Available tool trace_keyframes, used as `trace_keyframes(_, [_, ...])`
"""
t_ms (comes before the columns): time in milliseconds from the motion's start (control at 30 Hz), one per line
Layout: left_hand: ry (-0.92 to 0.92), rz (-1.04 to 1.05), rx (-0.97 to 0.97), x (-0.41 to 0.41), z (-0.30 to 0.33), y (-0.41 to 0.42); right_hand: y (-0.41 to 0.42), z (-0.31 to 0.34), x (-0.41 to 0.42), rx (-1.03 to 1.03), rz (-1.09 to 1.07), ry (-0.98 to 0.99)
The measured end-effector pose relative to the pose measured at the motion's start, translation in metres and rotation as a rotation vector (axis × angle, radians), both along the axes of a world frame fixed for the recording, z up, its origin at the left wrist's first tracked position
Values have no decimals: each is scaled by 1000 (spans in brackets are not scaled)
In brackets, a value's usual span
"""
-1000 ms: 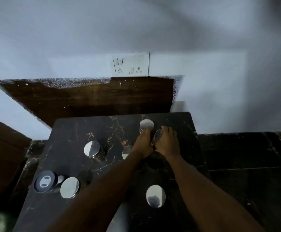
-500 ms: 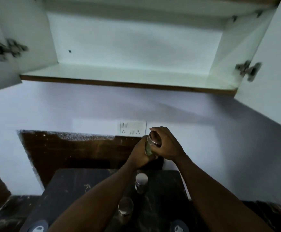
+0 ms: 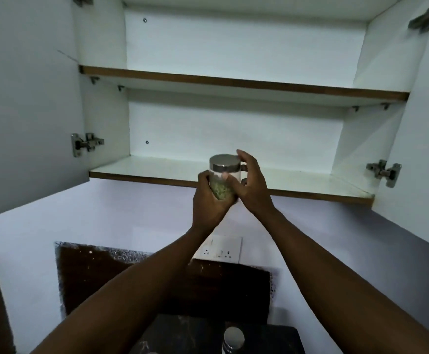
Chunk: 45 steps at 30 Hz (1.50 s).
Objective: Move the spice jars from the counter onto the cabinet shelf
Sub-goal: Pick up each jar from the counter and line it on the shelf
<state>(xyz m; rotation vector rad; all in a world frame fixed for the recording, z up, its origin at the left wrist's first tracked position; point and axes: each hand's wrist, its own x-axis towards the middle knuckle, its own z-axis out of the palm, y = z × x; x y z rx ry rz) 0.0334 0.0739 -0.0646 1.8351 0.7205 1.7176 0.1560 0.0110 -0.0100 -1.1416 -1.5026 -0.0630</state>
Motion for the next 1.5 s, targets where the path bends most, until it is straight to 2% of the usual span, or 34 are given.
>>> trace_keyframes(133, [42, 125, 27, -22, 45, 27, 28, 22, -26, -143, 35, 163])
trace_keyframes(233, [198, 148, -16, -33, 54, 40, 47, 22, -30, -226, 17, 221])
trace_keyframes(367, [286, 68, -169, -66, 72, 75, 86, 34, -42, -349, 72, 292])
trace_keyframes(467, [355, -80, -284, -104, 80, 102, 116, 39, -58, -429, 124, 290])
trace_keyframes(600, [302, -104, -389, -143, 83, 130, 151, 34, -82, -483, 244, 382])
trace_keyframes(800, [195, -40, -551, -154, 79, 172, 194, 27, -117, -447, -46, 249])
trace_keyframes(1000, [404, 78, -497, -144, 84, 209, 229, 25, -118, -447, -190, 303])
trace_keyframes(1100, [458, 156, -468, -141, 82, 227, 246, 24, -123, -470, -207, 256])
trace_keyframes(1200, [437, 206, -482, -137, 82, 244, 264, 26, -126, -472, -212, 274])
trace_keyframes(1433, [408, 196, -483, -137, 83, 274, 293, 26, -125, -537, -130, 132])
trace_keyframes(1500, [347, 176, -494, -137, 81, 279, 299, 24, -126, -545, -133, 74])
